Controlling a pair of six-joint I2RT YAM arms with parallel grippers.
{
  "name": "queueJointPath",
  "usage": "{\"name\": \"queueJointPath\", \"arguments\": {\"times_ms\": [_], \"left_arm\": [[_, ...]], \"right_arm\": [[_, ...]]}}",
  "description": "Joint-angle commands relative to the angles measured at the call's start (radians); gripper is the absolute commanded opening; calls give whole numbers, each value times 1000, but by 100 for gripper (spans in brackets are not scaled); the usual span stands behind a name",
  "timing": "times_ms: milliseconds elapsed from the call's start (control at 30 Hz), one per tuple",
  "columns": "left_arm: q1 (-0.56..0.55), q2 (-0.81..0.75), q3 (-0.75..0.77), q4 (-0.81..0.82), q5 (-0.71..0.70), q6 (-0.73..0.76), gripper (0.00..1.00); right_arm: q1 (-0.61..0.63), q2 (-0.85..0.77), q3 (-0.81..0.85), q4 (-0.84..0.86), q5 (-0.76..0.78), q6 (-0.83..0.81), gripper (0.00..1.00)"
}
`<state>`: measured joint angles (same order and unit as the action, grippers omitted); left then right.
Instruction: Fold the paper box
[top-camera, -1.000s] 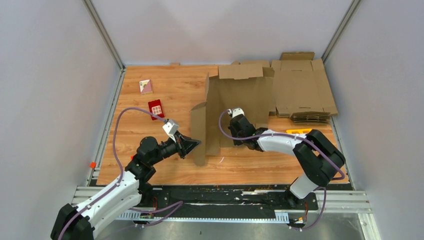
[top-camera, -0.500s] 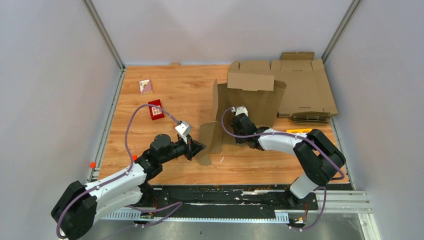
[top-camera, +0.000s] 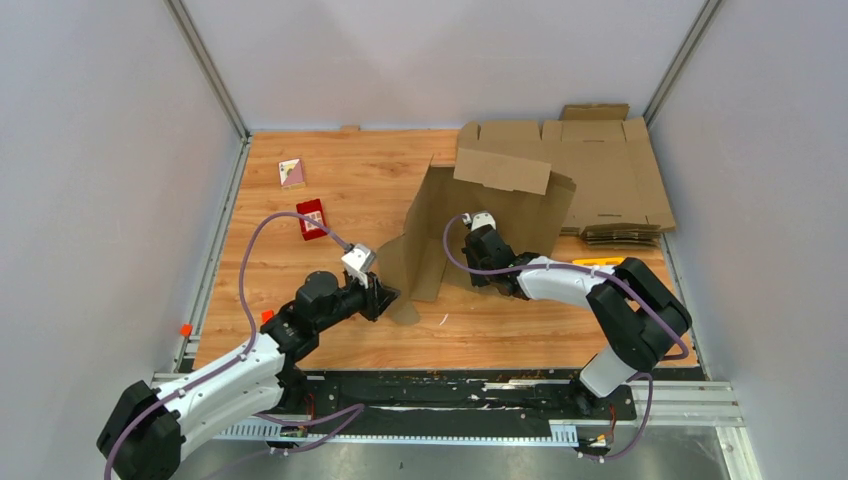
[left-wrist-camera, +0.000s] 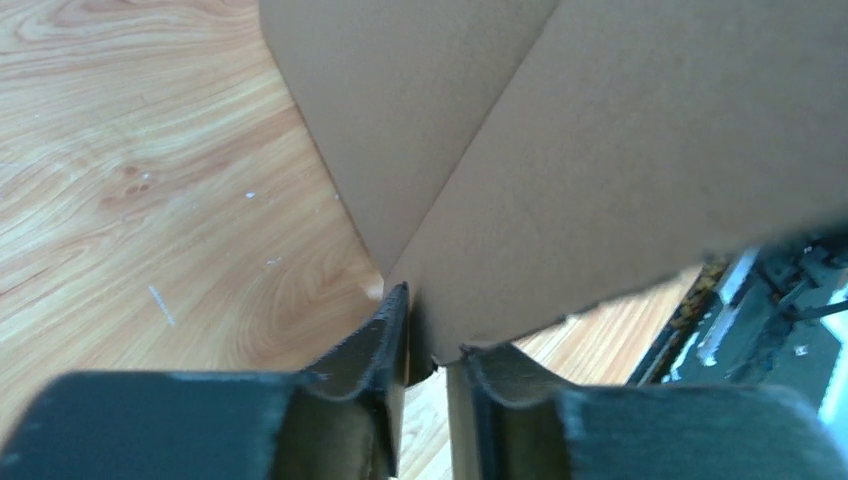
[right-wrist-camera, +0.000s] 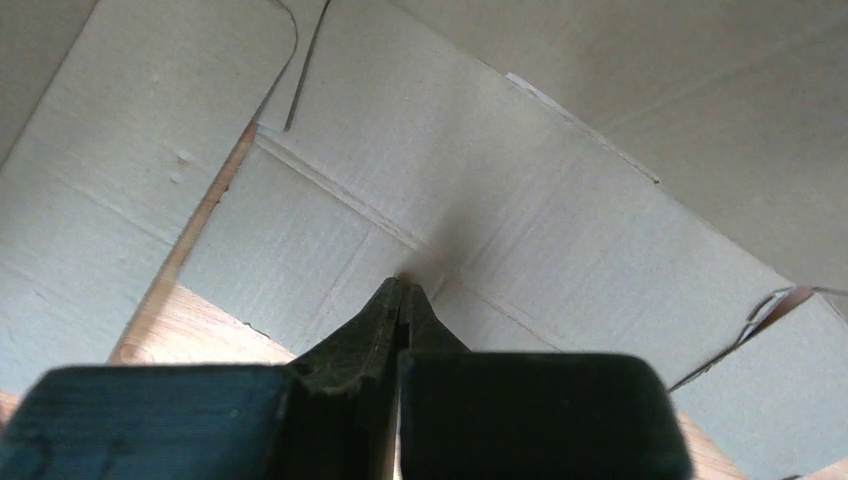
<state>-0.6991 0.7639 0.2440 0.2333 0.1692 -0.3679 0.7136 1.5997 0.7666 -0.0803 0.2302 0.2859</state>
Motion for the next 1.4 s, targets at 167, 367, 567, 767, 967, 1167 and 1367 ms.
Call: {"name": "queueJointPath", "arguments": {"times_ms": [167, 367, 567, 767, 967, 1167, 1367], "left_arm": [[-1, -26, 43, -21, -128, -1, 59], [0, -16, 119, 17, -280, 61, 76], [1, -58, 171, 13, -380, 98, 82], [1, -160, 150, 71, -392, 122, 62], [0, -110, 202, 13, -409, 148, 0], [1, -106, 260, -62, -339, 107, 0], [0, -122, 326, -184, -199, 42, 0]], "right_arm": [[3, 23, -4, -29, -32, -20, 0], [10, 28, -4, -34, -25, -27, 0], [12, 38, 2, -44, -17, -31, 0], [12, 42, 5, -41, -23, -32, 0], [14, 37, 1, -37, -22, -32, 0], [14, 34, -3, -36, -13, -29, 0], [14, 35, 0, -47, 10, -23, 0]]}}
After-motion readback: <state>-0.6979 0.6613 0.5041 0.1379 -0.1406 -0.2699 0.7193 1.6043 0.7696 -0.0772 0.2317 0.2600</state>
